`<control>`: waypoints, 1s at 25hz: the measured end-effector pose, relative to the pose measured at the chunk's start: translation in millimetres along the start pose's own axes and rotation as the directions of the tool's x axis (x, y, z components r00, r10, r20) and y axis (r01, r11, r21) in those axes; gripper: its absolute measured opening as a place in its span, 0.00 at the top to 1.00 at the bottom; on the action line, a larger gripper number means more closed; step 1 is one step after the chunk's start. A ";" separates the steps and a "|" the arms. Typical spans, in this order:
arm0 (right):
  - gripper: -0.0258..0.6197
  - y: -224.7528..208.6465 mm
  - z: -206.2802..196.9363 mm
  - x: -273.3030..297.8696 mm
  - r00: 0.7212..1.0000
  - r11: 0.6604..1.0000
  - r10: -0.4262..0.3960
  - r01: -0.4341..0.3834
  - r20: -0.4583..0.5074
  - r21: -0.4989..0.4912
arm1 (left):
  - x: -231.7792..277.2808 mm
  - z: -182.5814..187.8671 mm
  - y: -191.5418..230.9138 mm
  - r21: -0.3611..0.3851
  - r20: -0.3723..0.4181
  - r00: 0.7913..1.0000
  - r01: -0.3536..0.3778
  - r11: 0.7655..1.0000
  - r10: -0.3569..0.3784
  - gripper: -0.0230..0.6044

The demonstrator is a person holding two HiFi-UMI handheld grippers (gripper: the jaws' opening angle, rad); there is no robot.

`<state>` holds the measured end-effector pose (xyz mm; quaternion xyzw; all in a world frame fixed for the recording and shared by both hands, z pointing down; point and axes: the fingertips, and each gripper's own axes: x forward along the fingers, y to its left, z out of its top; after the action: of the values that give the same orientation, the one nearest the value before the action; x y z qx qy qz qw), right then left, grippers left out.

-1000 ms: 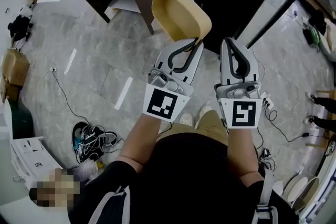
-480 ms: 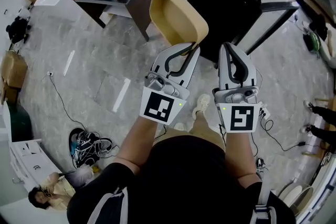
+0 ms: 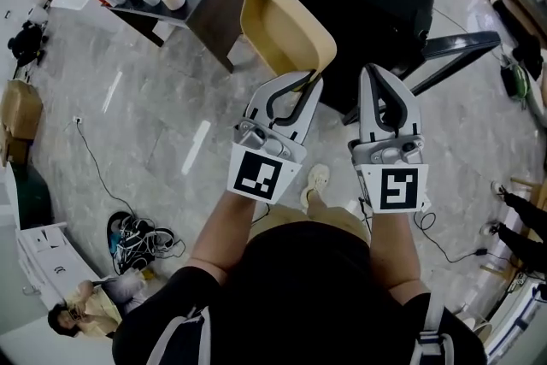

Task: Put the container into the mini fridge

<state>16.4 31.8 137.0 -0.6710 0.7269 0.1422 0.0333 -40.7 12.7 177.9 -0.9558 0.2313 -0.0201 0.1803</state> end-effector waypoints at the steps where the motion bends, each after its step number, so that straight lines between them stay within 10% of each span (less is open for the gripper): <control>1: 0.90 -7.9 -2.3 7.8 1.000 1.000 -0.004 0.004 0.006 0.020 | 10.1 -2.8 2.3 0.001 -0.003 1.000 -0.003 1.000 0.003 0.91; 25: 0.90 -70.8 -46.8 49.1 0.999 0.999 0.045 -0.045 -0.015 0.022 | 90.4 -23.2 13.3 0.019 -0.061 0.998 -0.002 1.000 0.003 0.91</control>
<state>88.1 -31.6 158.6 -0.6552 0.7435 0.1298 0.0317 31.3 -46.7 190.8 -0.9527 0.2375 -0.0512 0.1825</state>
